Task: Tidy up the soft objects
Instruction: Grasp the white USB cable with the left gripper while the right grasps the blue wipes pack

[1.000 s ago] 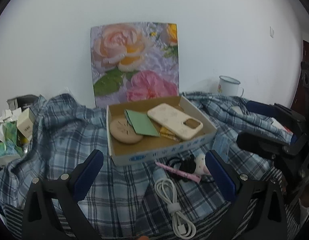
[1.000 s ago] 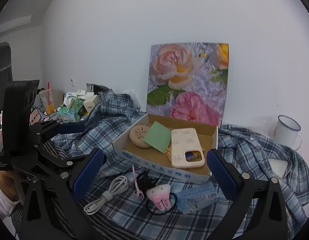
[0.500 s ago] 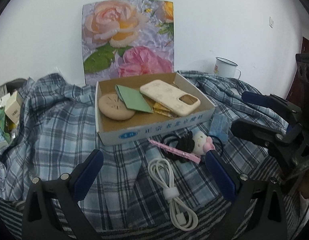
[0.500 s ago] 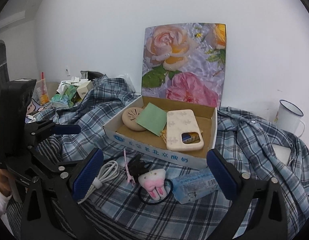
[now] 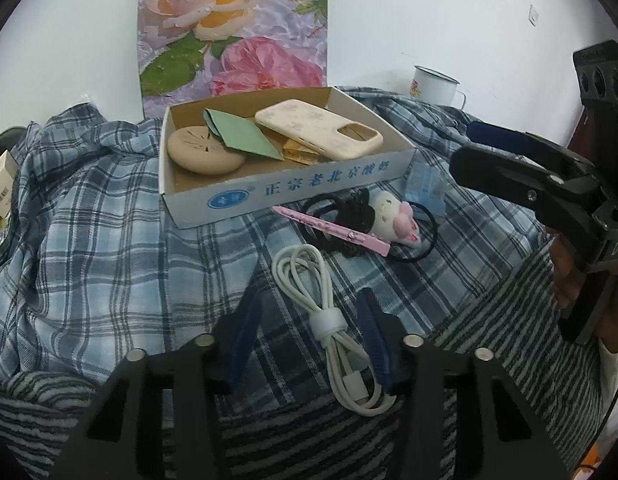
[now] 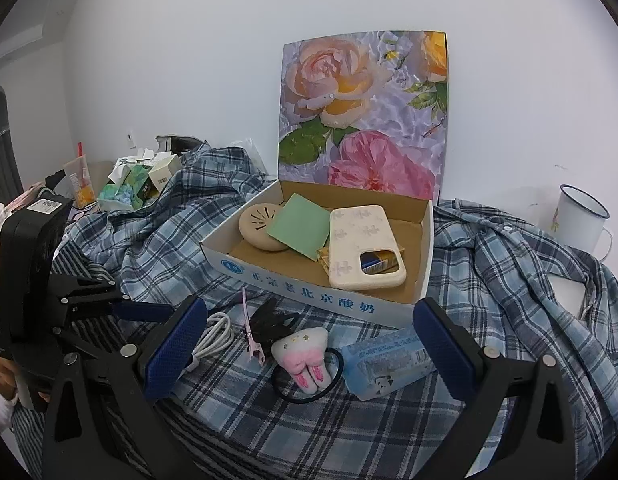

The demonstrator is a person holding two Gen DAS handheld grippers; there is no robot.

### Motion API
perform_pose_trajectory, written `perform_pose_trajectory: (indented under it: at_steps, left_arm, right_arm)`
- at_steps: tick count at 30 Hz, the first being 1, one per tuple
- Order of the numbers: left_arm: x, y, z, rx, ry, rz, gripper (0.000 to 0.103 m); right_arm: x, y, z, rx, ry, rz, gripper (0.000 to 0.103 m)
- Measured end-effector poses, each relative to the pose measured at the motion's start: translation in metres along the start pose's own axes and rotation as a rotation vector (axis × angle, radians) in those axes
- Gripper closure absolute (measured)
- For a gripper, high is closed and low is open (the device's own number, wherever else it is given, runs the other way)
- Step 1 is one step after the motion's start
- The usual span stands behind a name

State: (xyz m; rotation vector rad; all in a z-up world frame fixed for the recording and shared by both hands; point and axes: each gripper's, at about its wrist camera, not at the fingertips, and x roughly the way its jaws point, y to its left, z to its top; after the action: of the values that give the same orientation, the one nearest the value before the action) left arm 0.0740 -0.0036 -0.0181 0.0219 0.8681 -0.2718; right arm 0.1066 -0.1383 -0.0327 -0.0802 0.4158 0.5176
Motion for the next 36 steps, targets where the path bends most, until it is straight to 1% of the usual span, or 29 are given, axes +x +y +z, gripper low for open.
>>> perform_pose_trajectory:
  at_steps: [3, 5, 7, 8, 10, 11, 16, 19, 22, 27, 29, 30, 32, 33, 36]
  left_arm:
    - [0.006, -0.003, -0.002, 0.017, 0.031, -0.012, 0.066]
    - [0.008, -0.006, -0.002, 0.028, 0.042, -0.014, 0.067]
    - [0.009, -0.008, -0.003, 0.039, 0.045, -0.014, 0.072]
    - [0.009, -0.01, -0.003, 0.045, 0.049, -0.013, 0.078]
    - [0.011, -0.012, -0.005, 0.055, 0.059, -0.016, 0.078]
    - [0.012, -0.013, -0.005, 0.059, 0.06, -0.013, 0.081]
    - [0.01, -0.012, -0.005, 0.062, 0.046, -0.031, 0.082]
    - [0.005, -0.01, -0.005, 0.056, 0.015, -0.033, 0.082]
    - [-0.002, -0.007, -0.006, 0.041, -0.017, -0.033, 0.082]
    - [-0.011, 0.002, -0.005, -0.002, -0.06, -0.037, 0.082]
    - [-0.012, 0.004, -0.005, -0.009, -0.066, -0.036, 0.082]
    - [-0.012, 0.004, -0.006, -0.01, -0.067, -0.034, 0.082]
    - [-0.013, 0.004, -0.005, -0.011, -0.071, -0.036, 0.082]
    - [-0.013, 0.004, -0.005, -0.012, -0.071, -0.036, 0.082]
    - [-0.013, 0.005, -0.005, -0.015, -0.074, -0.037, 0.082]
  right_arm:
    - [0.001, 0.001, -0.001, 0.0, 0.007, -0.002, 0.0]
    - [0.002, 0.001, -0.001, -0.001, 0.011, -0.002, 0.0]
    - [0.003, 0.0, -0.001, -0.002, 0.012, -0.002, 0.0]
    - [0.003, 0.0, -0.001, -0.001, 0.012, -0.002, 0.0]
    - [0.003, -0.002, -0.001, 0.004, 0.014, -0.006, 0.0]
    - [0.003, -0.003, -0.001, 0.006, 0.015, -0.008, 0.0]
    - [0.001, -0.014, -0.001, 0.027, 0.011, -0.026, 0.0]
    - [0.0, -0.021, -0.001, 0.04, 0.006, -0.04, 0.0]
    - [0.001, -0.026, -0.001, 0.051, 0.014, -0.037, 0.0]
    - [0.0, -0.036, -0.002, 0.058, 0.027, -0.063, 0.0]
    - [0.0, -0.041, -0.003, 0.034, 0.045, -0.097, 0.001]
    - [0.0, -0.043, -0.004, 0.017, 0.057, -0.12, 0.003]
    - [0.005, -0.047, -0.007, 0.008, 0.097, -0.116, 0.018]
    - [0.008, -0.049, -0.01, 0.007, 0.12, -0.107, 0.02]
    - [0.022, -0.046, -0.016, -0.018, 0.189, -0.097, 0.02]
